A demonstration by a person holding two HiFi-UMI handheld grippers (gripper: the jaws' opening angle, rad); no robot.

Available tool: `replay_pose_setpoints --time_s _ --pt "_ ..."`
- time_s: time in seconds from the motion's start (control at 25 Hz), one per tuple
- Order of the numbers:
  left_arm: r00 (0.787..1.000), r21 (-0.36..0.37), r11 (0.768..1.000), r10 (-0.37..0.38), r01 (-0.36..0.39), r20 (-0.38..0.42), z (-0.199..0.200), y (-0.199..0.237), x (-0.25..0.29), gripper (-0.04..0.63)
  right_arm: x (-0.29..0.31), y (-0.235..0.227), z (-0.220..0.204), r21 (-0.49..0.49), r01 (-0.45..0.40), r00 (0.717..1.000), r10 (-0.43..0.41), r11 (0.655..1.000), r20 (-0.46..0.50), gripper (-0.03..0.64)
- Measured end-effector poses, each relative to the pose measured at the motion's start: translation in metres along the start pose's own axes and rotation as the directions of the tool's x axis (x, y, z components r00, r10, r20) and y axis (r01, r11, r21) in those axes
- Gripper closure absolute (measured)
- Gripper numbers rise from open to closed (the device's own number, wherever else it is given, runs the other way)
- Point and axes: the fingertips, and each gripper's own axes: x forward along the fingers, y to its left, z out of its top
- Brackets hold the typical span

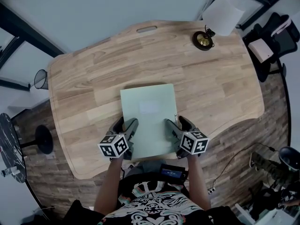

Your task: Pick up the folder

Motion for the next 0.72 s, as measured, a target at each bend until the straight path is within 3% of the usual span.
replay_pose_setpoints --time_s 0.32,0.72 --pt "0.999 -0.016 0.999 0.031 -0.032 -0.016 -0.0048 0.0025 0.0031 0.296 0.0088 0.0019 -0.0062 0.072 -0.058 0.998 0.059 0.996 -0.024 0.314" --pt "0.997 -0.021 0.997 0.071 -0.071 -0.025 -0.0061 0.0041 0.0038 0.296 0.0113 0.0031 -0.0069 0.053 -0.028 0.999 0.030 0.998 -0.042 0.315"
